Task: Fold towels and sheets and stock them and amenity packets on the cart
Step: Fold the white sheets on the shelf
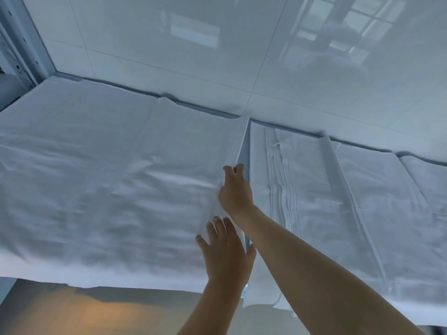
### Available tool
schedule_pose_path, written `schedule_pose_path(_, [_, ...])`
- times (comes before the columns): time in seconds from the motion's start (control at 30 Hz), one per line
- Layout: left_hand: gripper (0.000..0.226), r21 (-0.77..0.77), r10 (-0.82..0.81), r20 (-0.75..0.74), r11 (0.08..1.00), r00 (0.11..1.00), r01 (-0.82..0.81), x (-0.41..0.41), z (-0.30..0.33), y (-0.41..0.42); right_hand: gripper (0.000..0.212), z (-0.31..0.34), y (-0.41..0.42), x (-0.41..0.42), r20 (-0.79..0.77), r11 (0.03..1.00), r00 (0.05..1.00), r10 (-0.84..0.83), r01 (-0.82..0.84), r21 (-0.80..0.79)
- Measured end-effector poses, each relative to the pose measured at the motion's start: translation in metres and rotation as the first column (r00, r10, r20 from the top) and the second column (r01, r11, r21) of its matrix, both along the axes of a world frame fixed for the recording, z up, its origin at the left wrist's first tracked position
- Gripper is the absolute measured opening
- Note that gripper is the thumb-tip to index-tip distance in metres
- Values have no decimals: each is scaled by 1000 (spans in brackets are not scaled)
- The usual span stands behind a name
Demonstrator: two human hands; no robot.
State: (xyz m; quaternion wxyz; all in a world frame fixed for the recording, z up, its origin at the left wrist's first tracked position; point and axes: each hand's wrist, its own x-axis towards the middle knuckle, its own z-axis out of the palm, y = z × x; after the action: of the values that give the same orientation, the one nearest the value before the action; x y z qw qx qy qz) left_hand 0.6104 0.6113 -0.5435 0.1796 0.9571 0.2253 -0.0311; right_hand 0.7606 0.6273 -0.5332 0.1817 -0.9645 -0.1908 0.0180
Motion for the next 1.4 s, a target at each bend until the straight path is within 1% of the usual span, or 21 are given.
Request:
schedule_pose_path(0.1, [67,38,13,-89,999,996,-10,6,2,-5,37,2,7,-2,13,995,998,69,-68,-69])
schedule_pose_path(0.2, [53,18,10,-166,1000,986,-7,10,10,-4,32,3,9,3,14,990,994,106,-104,-100])
schedule_pose_path(0.27, [41,-48,19,-158,998,987,-27,9,16,-1,33,2,8,12,-4,991,997,82,-81,-110])
schedule_pose_path(0.37, [29,-172,60,-96,982,994,-76,1,17,6,34,1,8,30,-76,991,997,-7,-3,-134])
schedule_pose_path(0.47, [27,-229,85,-40,969,996,-92,-11,16,12,35,2,8,48,-157,993,983,-97,84,-87])
schedule_pose_path(0.53, [28,-248,93,0,965,996,-90,-13,17,16,42,5,8,56,-171,992,978,-121,112,-65])
schedule_pose_path(0.6, [27,-265,81,30,962,996,-70,-12,23,20,51,11,9,61,-147,991,981,-129,122,-54])
schedule_pose_path(0.67, [25,-293,57,43,955,997,-42,-9,30,20,55,18,7,65,-102,988,984,-149,145,-47])
schedule_pose_path(0.77, [21,-332,33,67,943,997,-9,-2,36,13,59,28,-8,71,-56,985,987,-153,148,-86])
schedule_pose_path(0.83, [24,-373,5,82,927,997,26,0,39,0,61,34,-27,75,-43,979,984,-173,167,-121])
schedule_pose_path(0.9, [33,-416,-36,82,907,996,67,0,42,-13,61,39,-46,78,-16,972,983,-186,181,-149])
schedule_pose_path(0.97, [40,-430,-62,48,899,997,76,-2,43,-21,61,45,-57,80,8,968,981,-195,194,-157])
schedule_pose_path(1.07, [33,-407,-56,-9,912,998,48,-7,48,-19,64,57,-62,81,33,970,976,-216,218,-109])
schedule_pose_path(1.17, [27,-394,-10,34,919,999,22,-17,60,-1,68,76,-47,78,43,979,980,-196,198,-55])
schedule_pose_path(1.27, [11,-387,54,82,922,995,-18,-28,83,29,71,101,-12,72,31,982,982,-187,187,-11])
schedule_pose_path(1.4, [13,-373,151,133,923,980,-92,-49,123,90,68,137,60,56,-8,986,987,-158,158,47])
